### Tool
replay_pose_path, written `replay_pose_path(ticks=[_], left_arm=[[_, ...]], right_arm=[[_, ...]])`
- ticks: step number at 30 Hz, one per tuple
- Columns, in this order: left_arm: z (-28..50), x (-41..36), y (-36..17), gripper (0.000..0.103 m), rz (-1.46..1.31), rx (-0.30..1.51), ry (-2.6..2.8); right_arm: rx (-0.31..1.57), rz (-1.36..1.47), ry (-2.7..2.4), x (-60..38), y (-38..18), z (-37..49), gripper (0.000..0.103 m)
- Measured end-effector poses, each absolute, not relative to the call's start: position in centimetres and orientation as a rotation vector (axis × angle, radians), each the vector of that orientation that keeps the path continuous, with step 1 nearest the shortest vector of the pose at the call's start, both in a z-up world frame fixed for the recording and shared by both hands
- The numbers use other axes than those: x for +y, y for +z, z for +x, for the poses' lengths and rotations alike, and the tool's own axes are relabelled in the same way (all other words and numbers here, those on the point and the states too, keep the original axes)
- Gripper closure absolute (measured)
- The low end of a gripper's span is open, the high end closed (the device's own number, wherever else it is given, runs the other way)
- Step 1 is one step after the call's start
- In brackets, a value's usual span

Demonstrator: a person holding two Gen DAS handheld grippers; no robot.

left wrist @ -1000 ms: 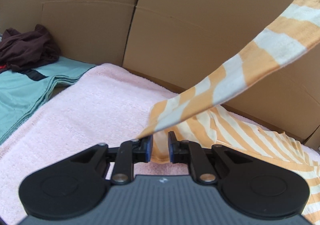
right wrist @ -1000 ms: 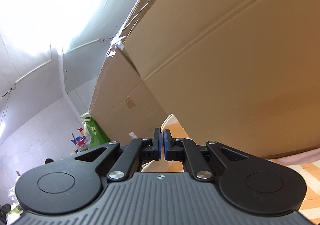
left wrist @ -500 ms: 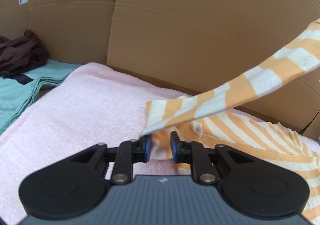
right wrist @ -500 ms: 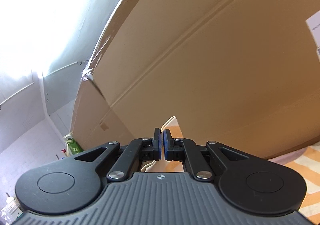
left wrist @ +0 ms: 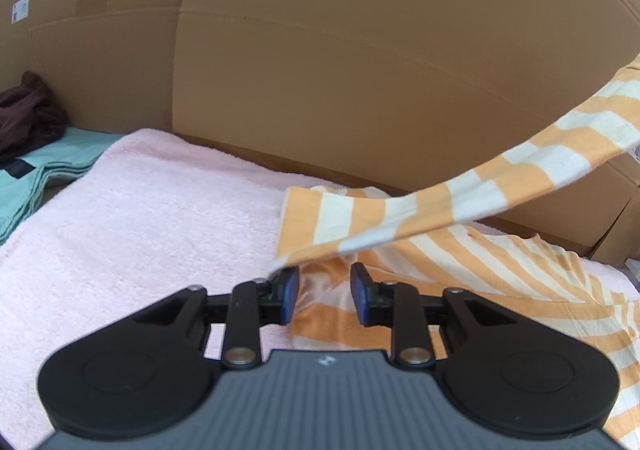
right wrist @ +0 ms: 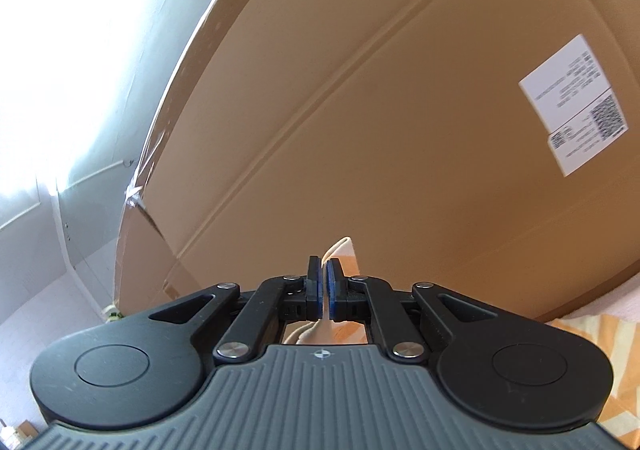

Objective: Fold clothes
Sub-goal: 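Lift the shirt side with the right gripper and fold it over the body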

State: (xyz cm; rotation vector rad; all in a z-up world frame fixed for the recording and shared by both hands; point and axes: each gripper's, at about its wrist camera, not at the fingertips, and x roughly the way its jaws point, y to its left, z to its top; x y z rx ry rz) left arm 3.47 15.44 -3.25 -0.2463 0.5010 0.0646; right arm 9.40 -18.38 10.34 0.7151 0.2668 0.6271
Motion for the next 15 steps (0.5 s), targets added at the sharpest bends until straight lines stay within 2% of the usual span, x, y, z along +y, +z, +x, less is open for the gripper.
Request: replay_pose_path(ticks=[15], left_arm=[[4.7,10.8,-4.3,0.073,-0.156,0.551,-0.030]], right_arm=[[0.224,0.823,0.486,-26.7,7.4,9.7,0.099]])
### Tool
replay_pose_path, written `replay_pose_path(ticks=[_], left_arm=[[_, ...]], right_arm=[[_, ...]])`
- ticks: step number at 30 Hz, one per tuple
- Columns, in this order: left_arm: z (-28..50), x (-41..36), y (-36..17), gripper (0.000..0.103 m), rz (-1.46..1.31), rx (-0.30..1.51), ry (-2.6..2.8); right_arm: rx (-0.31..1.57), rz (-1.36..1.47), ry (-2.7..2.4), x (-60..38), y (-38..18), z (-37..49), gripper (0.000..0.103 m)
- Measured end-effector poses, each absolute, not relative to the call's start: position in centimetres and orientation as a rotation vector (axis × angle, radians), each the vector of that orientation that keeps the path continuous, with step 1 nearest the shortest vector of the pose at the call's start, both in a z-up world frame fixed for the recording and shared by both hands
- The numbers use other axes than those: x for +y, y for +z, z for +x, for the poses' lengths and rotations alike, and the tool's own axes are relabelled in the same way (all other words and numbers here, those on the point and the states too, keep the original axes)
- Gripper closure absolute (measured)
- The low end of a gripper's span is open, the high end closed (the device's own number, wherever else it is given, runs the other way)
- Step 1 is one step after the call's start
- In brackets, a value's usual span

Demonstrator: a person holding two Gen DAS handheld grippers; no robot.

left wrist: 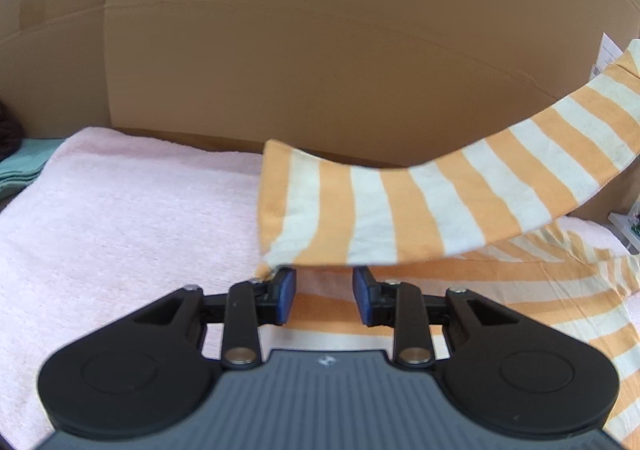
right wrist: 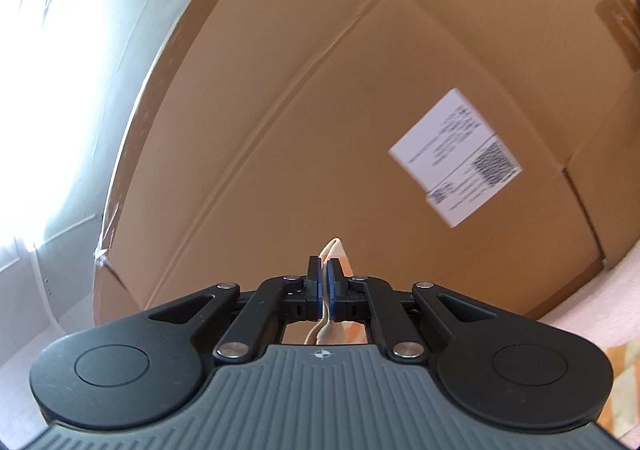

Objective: Fold clothes
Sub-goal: 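Lift the shirt side with the right gripper and fold it over the body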

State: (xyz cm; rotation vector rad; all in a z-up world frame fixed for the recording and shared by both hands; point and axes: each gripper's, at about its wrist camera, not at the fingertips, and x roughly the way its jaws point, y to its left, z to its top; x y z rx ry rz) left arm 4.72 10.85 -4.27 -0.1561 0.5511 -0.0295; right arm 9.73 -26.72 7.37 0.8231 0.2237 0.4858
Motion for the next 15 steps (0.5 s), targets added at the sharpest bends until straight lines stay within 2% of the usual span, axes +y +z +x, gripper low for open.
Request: replay_pose_path(ticks=[15], left_arm=[[5.0,8.5,-4.5,0.071,-0.073,0.574,-0.059]], right_arm=[[0.254,0.867,0.420,-31.7,3.4,10.0,0.099]])
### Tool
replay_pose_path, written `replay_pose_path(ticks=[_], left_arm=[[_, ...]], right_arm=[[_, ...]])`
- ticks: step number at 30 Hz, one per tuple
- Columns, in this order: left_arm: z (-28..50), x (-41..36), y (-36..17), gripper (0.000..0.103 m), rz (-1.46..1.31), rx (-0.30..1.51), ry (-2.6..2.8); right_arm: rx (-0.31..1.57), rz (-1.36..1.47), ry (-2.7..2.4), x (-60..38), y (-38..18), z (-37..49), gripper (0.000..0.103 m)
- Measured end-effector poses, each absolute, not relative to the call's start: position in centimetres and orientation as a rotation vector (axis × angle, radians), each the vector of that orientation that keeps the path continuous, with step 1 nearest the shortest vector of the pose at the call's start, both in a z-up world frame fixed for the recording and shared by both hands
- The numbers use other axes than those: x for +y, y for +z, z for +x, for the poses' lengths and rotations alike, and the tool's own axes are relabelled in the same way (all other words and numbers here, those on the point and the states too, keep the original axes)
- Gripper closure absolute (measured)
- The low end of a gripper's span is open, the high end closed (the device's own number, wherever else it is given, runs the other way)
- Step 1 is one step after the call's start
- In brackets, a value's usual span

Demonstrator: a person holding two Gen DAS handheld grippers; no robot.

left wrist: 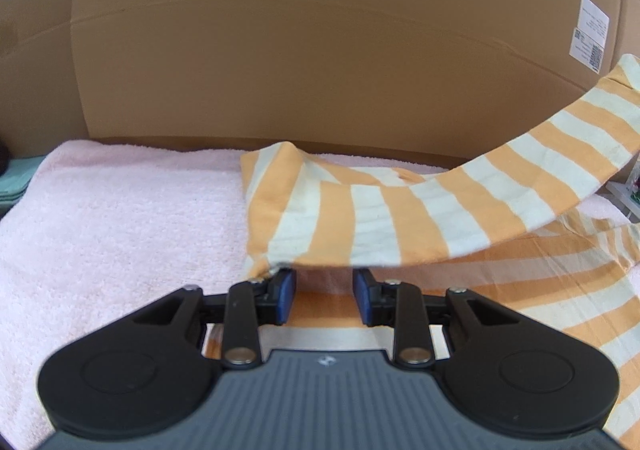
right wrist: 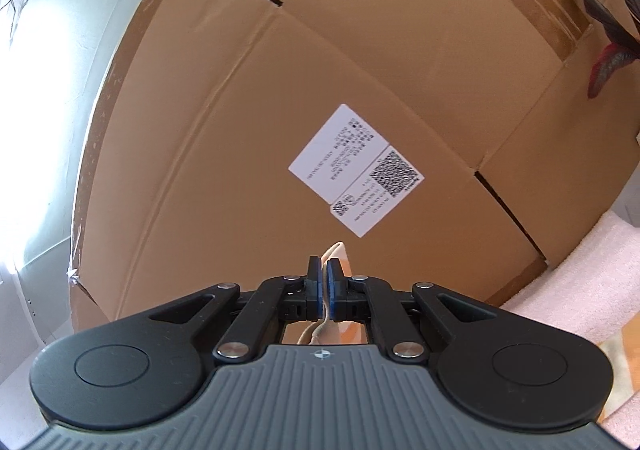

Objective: Fold clothes
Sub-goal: 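Lift the shirt side with the right gripper and fold it over the body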

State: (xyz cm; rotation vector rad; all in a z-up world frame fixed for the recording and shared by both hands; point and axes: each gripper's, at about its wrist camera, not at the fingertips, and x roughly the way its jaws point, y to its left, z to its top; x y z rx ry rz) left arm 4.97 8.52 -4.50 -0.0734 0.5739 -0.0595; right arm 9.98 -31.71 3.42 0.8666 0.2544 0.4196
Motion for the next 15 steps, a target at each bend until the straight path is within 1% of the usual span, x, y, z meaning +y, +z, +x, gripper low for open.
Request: replay_pose_path(ticks=[2,3,15], left_arm=[[4.9,8.3,-4.5,0.065,-0.055,0.573,-0.073],[4.9,8.1,-4.5,0.065,-0.047,0.574,-0.077],[5.0,7.0,-4.8,0.065,0.035,0.575,-0.135]], right_arm=[[0.256,0.866,0.414,-32.0,3.2,9.9,0.099],[0.256,0.866,0.411,-32.1,3.1,9.9,0.099],[0.240,0.883,0.367,-33.6,2.2,9.6,0.099]])
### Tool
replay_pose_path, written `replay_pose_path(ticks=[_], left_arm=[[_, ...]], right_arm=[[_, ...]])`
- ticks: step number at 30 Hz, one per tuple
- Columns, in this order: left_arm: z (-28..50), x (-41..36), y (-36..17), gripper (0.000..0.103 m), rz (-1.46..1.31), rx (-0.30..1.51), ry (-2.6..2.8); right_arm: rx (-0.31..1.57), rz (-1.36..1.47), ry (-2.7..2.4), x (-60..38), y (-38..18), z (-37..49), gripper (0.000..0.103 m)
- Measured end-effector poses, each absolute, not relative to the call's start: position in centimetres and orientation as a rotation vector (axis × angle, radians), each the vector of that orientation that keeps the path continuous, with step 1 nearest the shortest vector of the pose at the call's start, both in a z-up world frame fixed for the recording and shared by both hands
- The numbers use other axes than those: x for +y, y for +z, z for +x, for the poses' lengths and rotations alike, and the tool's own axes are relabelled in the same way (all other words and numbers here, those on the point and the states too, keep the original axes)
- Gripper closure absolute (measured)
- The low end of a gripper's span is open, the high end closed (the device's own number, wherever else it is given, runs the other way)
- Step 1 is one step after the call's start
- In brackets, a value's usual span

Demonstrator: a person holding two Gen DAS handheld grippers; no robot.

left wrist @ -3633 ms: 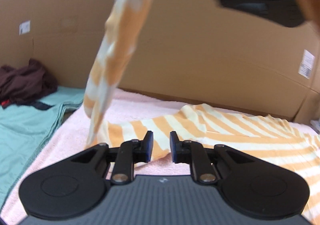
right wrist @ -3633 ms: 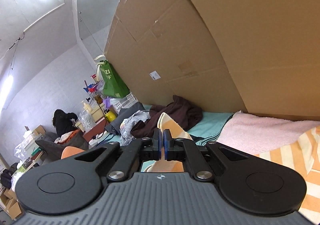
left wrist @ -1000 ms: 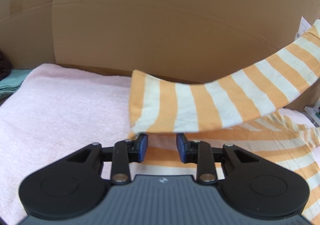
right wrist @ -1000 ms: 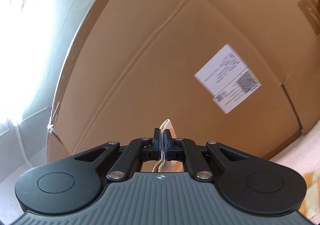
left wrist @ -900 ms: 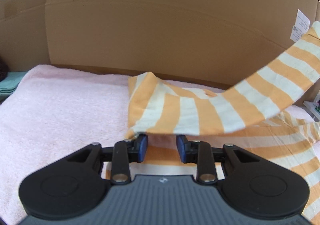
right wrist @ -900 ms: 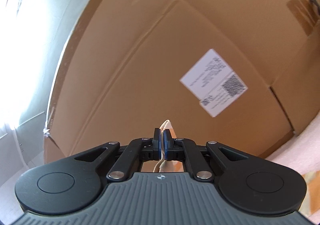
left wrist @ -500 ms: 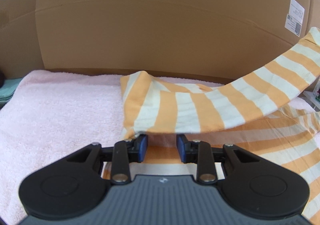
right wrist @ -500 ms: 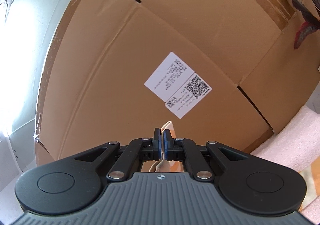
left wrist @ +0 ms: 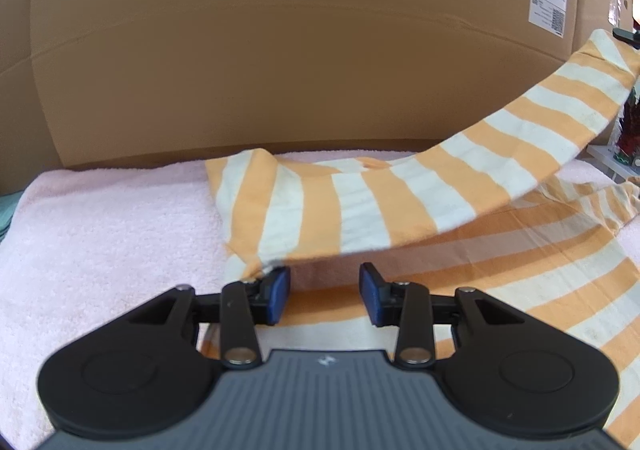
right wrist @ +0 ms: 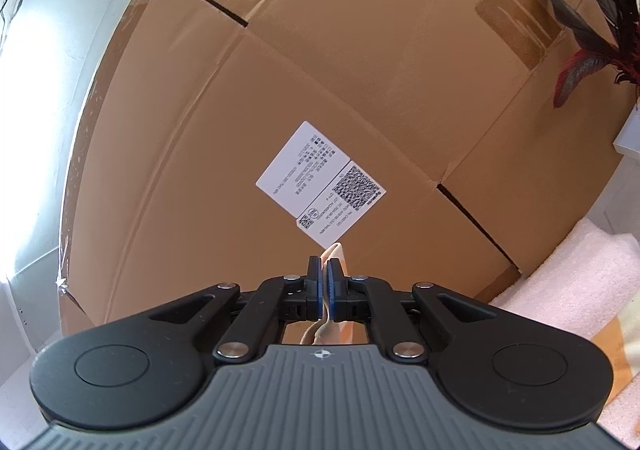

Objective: Fold clothes
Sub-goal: 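Lift the shirt side with the right gripper and fold it over the body, then open the right gripper and release the folded side onto the shirt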

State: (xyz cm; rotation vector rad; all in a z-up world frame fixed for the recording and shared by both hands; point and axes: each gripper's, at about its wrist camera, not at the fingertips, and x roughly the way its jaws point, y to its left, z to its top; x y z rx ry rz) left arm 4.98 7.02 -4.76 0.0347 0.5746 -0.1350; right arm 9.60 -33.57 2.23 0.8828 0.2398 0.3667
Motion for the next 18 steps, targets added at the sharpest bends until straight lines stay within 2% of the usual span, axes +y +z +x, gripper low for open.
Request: replay_pose_path(ticks=[11,14,18], left_arm=[[2.5,5.3,-4.4,0.064,0.163,0.560,-0.248],[0.4,5.3,-4.0,0.055,0.187,0.554,-0.280],[-1.7,6.3,-3.6,0.054,0.178,0.545,-0.273]], right_arm=[[0.240,0.916,0.323,-35.8,1.3,9.5,0.099],[0.244,0.913,0.309,-36.4,1.1,9.6,0.099],[0.261,0.908,0.281,-37.1,0.3,10.0,0.099]])
